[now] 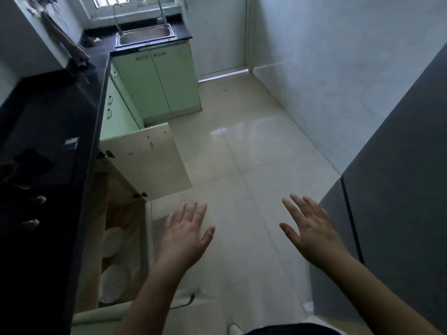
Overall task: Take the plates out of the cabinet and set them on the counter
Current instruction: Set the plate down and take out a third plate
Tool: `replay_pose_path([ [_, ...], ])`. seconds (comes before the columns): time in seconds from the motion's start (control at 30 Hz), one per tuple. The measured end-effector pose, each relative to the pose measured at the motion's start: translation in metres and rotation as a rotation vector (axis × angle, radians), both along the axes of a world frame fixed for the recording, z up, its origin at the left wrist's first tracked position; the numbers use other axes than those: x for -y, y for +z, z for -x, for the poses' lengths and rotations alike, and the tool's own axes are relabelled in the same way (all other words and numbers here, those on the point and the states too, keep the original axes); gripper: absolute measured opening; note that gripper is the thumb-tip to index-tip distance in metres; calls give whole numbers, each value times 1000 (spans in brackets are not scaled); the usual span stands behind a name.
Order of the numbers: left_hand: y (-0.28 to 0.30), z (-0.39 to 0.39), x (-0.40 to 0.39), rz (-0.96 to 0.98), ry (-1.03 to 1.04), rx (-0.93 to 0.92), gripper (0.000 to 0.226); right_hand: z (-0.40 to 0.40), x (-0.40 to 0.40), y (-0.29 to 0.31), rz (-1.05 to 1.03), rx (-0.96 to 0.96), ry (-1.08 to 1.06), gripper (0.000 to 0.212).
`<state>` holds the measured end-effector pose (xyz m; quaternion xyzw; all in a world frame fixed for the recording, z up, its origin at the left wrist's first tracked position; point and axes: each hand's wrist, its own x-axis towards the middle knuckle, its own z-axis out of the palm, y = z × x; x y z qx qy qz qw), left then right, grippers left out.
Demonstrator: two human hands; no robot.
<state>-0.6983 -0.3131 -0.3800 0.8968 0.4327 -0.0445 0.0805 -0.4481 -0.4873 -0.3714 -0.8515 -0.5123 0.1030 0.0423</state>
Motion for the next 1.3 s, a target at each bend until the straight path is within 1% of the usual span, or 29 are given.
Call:
replay_pose_path([
  [0.13, 1, -28, -29, 4, -23, 23, 68, -16, -4, -4, -5, -56, -80, 61],
  [0.23, -5, -55, -47, 12, -22, 25, 67, -40, -14, -11, 24, -48, -78, 61],
  [0.4, -25, -99, -69, 20, -14, -27, 66, -91, -48, -27, 14, -77, -79, 61],
  [0.57, -24, -137, -98, -2, 80, -54, 64, -154, -114, -32, 19, -124, 33, 63],
  [0.77, -4, -168, -124, -39, 239, -8, 65, -216, -208, -2, -65, -94, 194, 64],
  [0.87, 0, -173, -127, -25, 302, -20, 64, -217, -247, 8, -117, -103, 270, 62],
  [1.0, 3, -160, -139, -16, 385, -25, 64, -204, -286, 6, -96, -117, 370, 63],
  [1.13, -1, -132, -168, -22, 485, -30, 65, -185, -329, -3, -64, -104, 465, 64],
  [1.3, 0, -81, -223, -37, 647, 37, 68, -153, -393, 0, -34, -74, 586, 64],
])
